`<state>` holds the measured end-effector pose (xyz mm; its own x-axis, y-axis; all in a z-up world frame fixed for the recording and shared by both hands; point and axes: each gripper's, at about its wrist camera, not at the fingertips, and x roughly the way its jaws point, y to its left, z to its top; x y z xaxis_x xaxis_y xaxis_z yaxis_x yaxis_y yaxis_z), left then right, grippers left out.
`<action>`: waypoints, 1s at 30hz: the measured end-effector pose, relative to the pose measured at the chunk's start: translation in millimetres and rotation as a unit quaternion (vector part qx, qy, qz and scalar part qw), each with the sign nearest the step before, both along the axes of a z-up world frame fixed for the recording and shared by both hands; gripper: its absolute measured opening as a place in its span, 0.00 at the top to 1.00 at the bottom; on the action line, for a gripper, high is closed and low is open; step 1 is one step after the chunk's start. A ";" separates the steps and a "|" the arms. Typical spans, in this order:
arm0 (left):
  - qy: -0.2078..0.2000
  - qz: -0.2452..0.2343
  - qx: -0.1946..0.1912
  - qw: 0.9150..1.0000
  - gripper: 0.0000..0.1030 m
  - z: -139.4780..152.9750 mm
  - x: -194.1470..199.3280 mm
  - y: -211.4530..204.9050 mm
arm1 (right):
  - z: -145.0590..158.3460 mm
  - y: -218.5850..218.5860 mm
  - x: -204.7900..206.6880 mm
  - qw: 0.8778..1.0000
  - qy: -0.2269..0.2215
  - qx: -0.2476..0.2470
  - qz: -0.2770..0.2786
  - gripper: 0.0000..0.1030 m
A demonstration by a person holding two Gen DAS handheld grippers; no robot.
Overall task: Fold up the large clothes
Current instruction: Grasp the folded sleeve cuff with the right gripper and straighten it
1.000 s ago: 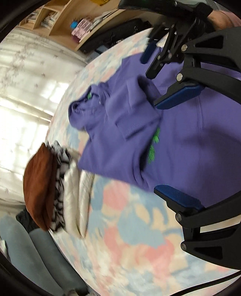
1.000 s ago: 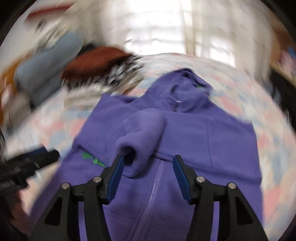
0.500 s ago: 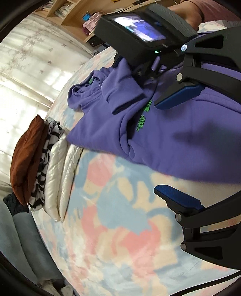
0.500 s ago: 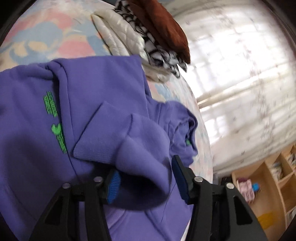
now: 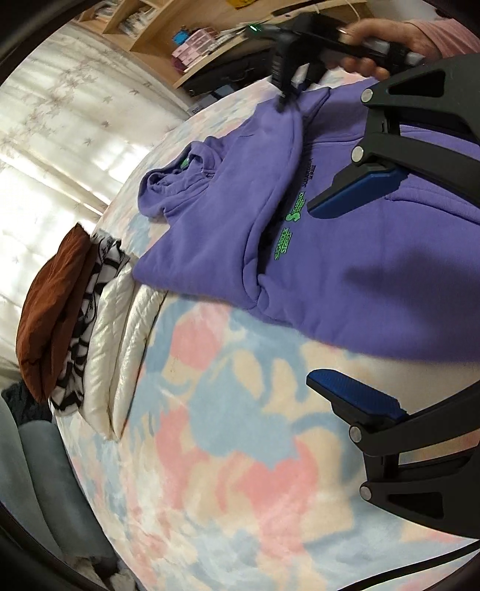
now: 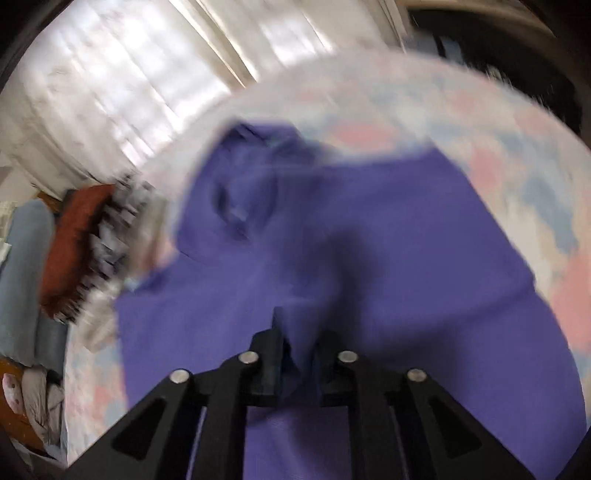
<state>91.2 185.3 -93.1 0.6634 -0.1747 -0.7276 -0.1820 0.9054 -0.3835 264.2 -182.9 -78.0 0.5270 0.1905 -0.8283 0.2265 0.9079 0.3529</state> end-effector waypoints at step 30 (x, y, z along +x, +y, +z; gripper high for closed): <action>0.068 -0.029 0.031 0.997 0.70 -29.9 242.1 -5.0 | -42.9 -62.1 63.1 0.989 -0.019 0.011 0.148 0.91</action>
